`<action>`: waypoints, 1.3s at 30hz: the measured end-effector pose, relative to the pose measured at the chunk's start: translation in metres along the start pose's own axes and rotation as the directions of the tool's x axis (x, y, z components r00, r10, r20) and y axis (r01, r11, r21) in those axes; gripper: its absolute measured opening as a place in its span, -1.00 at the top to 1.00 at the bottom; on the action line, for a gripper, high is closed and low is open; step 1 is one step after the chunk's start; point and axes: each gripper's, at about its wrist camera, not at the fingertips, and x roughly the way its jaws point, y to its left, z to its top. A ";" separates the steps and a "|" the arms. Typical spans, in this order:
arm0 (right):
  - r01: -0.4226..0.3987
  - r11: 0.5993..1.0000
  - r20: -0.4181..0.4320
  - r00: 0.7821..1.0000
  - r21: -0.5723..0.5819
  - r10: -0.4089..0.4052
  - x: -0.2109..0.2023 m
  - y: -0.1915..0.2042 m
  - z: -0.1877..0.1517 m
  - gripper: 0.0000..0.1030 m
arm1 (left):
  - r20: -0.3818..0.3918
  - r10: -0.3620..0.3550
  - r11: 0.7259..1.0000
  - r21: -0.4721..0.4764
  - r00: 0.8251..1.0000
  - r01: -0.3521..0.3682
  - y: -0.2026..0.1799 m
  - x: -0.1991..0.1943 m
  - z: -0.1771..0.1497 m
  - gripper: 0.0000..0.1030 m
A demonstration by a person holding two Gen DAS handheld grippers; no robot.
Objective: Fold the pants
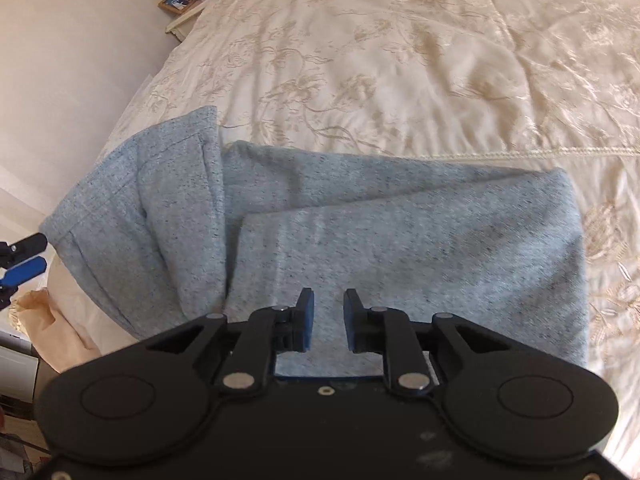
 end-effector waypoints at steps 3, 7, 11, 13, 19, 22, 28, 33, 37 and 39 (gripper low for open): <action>-0.014 0.999 -0.009 1.000 -0.037 0.014 0.022 0.032 0.023 0.51 | -0.033 0.024 0.998 -0.058 0.999 -0.025 0.032 0.015 0.007 0.12; -0.004 0.996 -0.019 1.000 -0.088 0.003 0.053 0.072 0.051 0.49 | -0.111 0.056 0.994 -0.088 0.992 -0.066 0.071 0.041 0.011 0.12; 0.030 0.992 -0.040 0.999 -0.122 -0.035 0.089 0.104 0.069 0.49 | -0.179 0.087 0.989 -0.099 0.980 -0.106 0.107 0.058 0.014 0.12; 0.034 0.990 -0.068 0.997 -0.140 -0.043 0.106 0.121 0.069 0.49 | -0.208 0.090 0.987 -0.112 0.974 -0.115 0.125 0.063 0.014 0.12; -0.063 0.963 -0.178 0.984 -0.264 0.016 0.139 0.185 0.042 0.49 | -0.250 0.079 0.978 -0.166 0.965 -0.123 0.165 0.059 0.014 0.12; -0.160 0.913 -0.272 0.961 -0.376 0.056 0.148 0.226 0.012 0.49 | -0.247 0.062 0.975 -0.193 0.967 -0.112 0.179 0.053 0.014 0.12; -0.275 0.802 -0.338 0.936 -0.530 0.098 0.134 0.271 -0.030 0.49 | -0.200 0.036 0.969 -0.231 0.979 -0.083 0.193 0.039 0.015 0.12; -0.236 0.858 -0.288 0.951 -0.457 0.109 0.118 0.260 -0.023 0.49 | -0.234 -0.023 0.977 -0.212 0.972 -0.028 0.185 0.059 0.017 0.00; -0.189 0.893 -0.262 0.962 -0.408 0.084 0.105 0.250 -0.024 0.49 | -0.255 -0.066 0.969 -0.248 0.965 0.001 0.178 0.081 0.016 0.00; -0.165 0.904 -0.249 0.966 -0.394 0.068 0.097 0.245 -0.026 0.49 | -0.235 -0.088 0.963 -0.270 0.968 0.022 0.177 0.086 0.018 0.00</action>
